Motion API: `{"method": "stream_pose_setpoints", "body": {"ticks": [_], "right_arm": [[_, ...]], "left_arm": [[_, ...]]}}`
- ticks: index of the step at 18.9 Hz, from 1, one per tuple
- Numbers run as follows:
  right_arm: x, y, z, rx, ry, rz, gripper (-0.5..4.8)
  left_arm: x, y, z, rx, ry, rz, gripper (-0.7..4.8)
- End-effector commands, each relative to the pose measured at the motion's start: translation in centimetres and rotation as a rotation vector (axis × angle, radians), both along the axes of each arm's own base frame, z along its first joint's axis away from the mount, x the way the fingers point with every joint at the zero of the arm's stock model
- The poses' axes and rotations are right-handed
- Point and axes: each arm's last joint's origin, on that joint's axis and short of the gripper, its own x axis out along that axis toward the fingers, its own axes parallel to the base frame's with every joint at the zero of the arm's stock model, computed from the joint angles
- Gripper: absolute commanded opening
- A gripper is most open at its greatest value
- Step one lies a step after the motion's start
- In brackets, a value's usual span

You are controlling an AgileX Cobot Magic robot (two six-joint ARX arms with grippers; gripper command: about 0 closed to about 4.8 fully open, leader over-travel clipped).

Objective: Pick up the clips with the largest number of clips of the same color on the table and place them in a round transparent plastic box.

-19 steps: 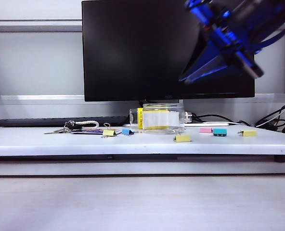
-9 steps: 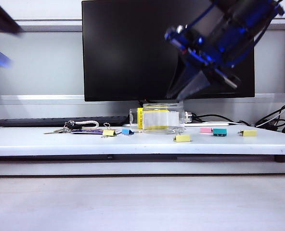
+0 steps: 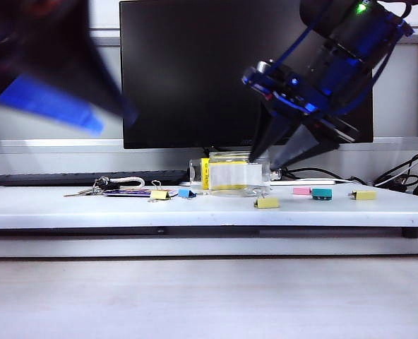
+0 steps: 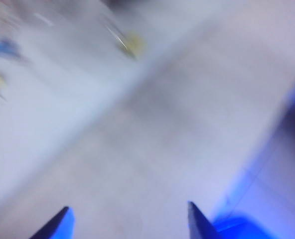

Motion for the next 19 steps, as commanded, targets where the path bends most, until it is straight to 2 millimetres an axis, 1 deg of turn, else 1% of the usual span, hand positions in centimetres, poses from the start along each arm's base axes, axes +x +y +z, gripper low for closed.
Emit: {"method": "stream_pose_setpoints", "body": {"ticks": [1, 4, 5, 6, 7, 11, 14, 16, 18, 19], "right_arm": [[0.1, 0.0, 0.2, -0.015, -0.021, 0.016, 1.86], [0.3, 0.2, -0.6, -0.023, 0.002, 0.019, 1.86], [0.5, 0.2, -1.0, -0.029, 0.015, 0.019, 1.96], [0.6, 0.3, -1.4, -0.033, 0.025, 0.020, 2.17], [0.7, 0.3, -1.7, -0.035, 0.035, 0.022, 2.20], [0.9, 0.5, -2.4, -0.030, 0.060, 0.036, 2.21], [1.1, 0.6, -2.5, -0.023, 0.048, 0.036, 2.20], [1.2, 0.6, -2.4, -0.020, 0.035, 0.034, 1.97], [1.3, 0.7, -2.3, -0.013, 0.021, 0.034, 1.95], [1.4, 0.7, -2.3, -0.011, 0.016, 0.034, 1.61]], "left_arm": [[0.6, -0.6, 1.8, -0.066, -0.011, 0.023, 3.05], [0.5, -1.0, 3.1, -0.129, -0.005, -0.056, 3.05], [0.6, -1.0, 3.4, -0.143, -0.015, -0.062, 3.05], [0.6, -1.0, 3.4, -0.143, -0.015, -0.062, 3.05], [0.6, -1.0, 3.4, -0.143, -0.014, -0.062, 3.05], [0.6, -1.0, 3.4, -0.144, -0.015, -0.062, 3.05], [0.6, -1.0, 3.4, -0.144, -0.015, -0.062, 3.05], [0.6, -1.0, 3.4, -0.144, -0.015, -0.062, 3.05], [0.6, -1.0, 3.4, -0.144, -0.015, -0.062, 3.05], [0.6, -1.0, 3.4, -0.143, -0.015, -0.062, 3.05]]}}
